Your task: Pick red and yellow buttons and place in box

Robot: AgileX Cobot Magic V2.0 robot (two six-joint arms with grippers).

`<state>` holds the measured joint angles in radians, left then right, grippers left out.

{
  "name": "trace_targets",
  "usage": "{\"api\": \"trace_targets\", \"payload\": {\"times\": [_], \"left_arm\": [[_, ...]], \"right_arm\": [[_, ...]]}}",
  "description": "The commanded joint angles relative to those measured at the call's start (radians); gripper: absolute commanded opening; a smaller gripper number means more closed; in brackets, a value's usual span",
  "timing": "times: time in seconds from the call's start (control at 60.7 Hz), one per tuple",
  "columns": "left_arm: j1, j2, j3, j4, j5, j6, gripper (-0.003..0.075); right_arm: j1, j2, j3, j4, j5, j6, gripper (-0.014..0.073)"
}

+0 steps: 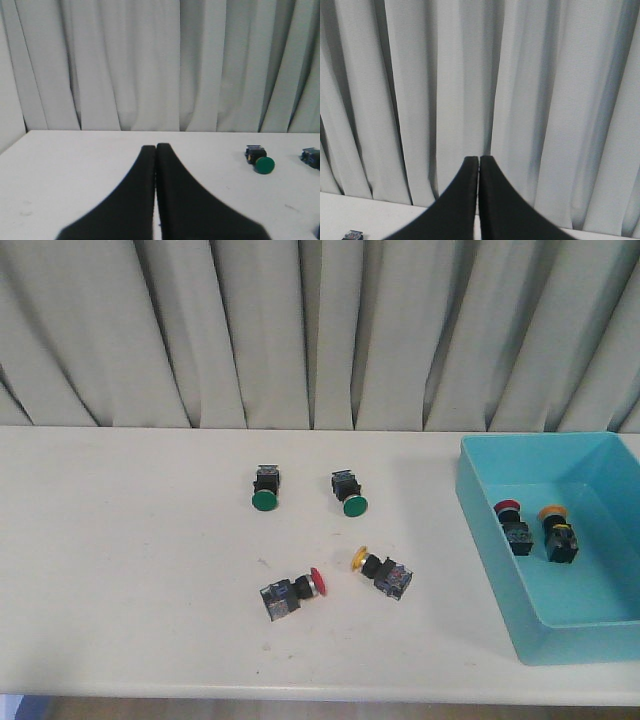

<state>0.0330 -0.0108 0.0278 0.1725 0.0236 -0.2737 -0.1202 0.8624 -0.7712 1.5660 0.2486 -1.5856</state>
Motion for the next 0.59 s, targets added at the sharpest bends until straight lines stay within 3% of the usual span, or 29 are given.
{"api": "trace_targets", "payload": {"times": [0.0, 0.297, 0.511, 0.577], "left_arm": [[-0.024, -0.015, 0.049, -0.042, -0.082, -0.012, -0.0006], [-0.043, -0.015, 0.049, -0.063, -0.063, 0.042, -0.0006], [-0.043, -0.015, 0.049, -0.256, -0.058, 0.368, -0.0006], [-0.043, -0.015, 0.049, -0.285, -0.058, 0.409, -0.0006]], "right_arm": [[-0.006, -0.006, -0.029, 0.02, 0.004, -0.002, -0.0008], [-0.006, -0.006, -0.029, 0.02, 0.004, -0.002, -0.0008], [-0.006, -0.006, -0.029, 0.02, 0.004, -0.002, -0.0008], [-0.006, -0.006, -0.029, 0.02, 0.004, -0.002, -0.0008]]}}
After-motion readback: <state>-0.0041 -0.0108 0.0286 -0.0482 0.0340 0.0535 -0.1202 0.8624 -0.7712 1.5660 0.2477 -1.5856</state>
